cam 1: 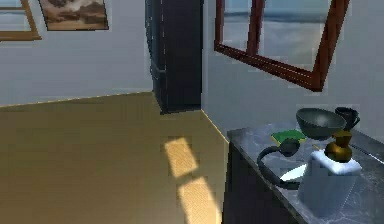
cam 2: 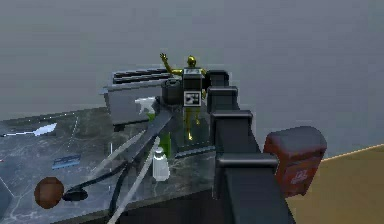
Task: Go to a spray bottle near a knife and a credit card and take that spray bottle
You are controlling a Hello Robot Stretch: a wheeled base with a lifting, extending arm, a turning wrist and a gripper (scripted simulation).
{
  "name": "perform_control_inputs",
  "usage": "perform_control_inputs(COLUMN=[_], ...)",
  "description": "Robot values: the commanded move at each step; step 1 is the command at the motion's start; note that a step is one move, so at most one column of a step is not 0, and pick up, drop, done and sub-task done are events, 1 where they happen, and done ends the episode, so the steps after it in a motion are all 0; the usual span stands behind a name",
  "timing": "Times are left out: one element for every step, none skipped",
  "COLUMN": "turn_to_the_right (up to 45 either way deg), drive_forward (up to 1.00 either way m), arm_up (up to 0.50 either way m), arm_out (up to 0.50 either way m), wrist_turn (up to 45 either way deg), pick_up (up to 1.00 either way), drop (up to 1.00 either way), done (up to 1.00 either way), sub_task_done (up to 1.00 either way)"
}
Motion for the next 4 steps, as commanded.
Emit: perform_control_inputs(turn_to_the_right=[0.0, 0.0, 0.0, 0.0], drive_forward=[0.00, 0.00, 0.00, 0.00], arm_up=[0.00, 0.00, 0.00, 0.00], arm_out=[0.00, 0.00, 0.00, 0.00], wrist_turn=[45.0, 45.0, 0.0, 0.0], pick_up=[0.00, 0.00, 1.00, 0.00], drop=[0.00, 0.00, 0.00, 0.00], done=[0.00, 0.00, 0.00, 1.00], sub_task_done=[0.00, 0.00, 0.00, 0.00])
